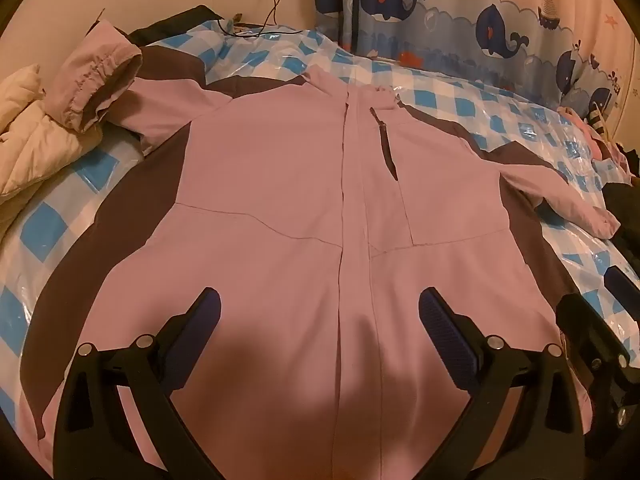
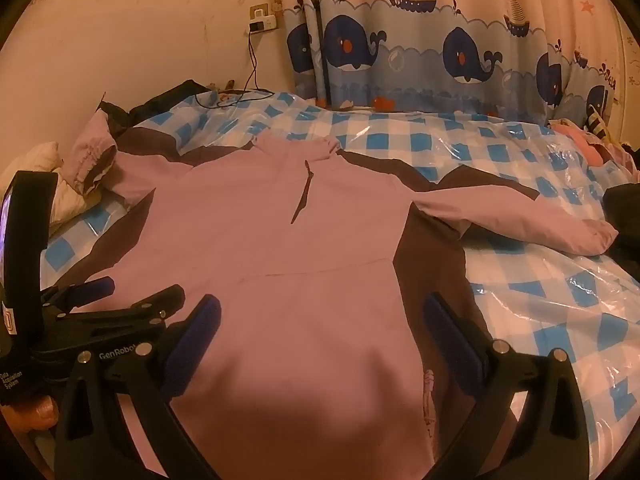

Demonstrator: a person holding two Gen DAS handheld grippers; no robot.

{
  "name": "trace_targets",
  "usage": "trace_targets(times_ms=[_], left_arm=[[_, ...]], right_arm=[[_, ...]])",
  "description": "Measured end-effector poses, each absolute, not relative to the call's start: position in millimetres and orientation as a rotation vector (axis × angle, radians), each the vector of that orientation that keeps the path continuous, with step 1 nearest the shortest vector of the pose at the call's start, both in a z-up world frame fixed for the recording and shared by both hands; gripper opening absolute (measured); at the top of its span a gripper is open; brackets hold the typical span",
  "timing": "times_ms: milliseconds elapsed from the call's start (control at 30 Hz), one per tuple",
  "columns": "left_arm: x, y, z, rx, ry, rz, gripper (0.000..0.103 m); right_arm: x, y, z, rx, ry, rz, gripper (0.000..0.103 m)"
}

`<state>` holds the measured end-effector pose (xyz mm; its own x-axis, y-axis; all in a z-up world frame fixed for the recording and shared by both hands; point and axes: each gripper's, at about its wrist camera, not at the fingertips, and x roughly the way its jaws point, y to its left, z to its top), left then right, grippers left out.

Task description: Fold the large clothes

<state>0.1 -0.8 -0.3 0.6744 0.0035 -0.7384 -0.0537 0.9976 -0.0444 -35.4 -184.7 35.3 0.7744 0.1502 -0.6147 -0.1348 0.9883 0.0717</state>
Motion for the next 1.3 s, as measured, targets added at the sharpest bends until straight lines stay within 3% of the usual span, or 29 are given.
trace_targets(times_ms=[633, 867, 1100, 1300], left_arm=[[3.5, -0.2, -6.6, -0.068, 0.849, 0.016, 0.095], [5.0, -4.1, -13.0, -0.055, 0.867, 0.02, 0.095], [6.4, -10.9, -22.0, -0.013, 0.888, 0.031, 0.095], [10.6, -13.0, -31.0, 0.0, 0.913, 0.038, 0.095]], right_arm=[[-25.4, -219.4, 47.8, 0.139, 0.682, 0.154, 0.097], [14.9, -388.5, 55.3, 0.505, 0.722, 0.024, 0.097], [66.0, -606.8, 21.7, 0.899, 0.757, -0.202, 0.097], [90.2, -672.0, -9.1, 0.99, 0.734, -0.264, 0.097]])
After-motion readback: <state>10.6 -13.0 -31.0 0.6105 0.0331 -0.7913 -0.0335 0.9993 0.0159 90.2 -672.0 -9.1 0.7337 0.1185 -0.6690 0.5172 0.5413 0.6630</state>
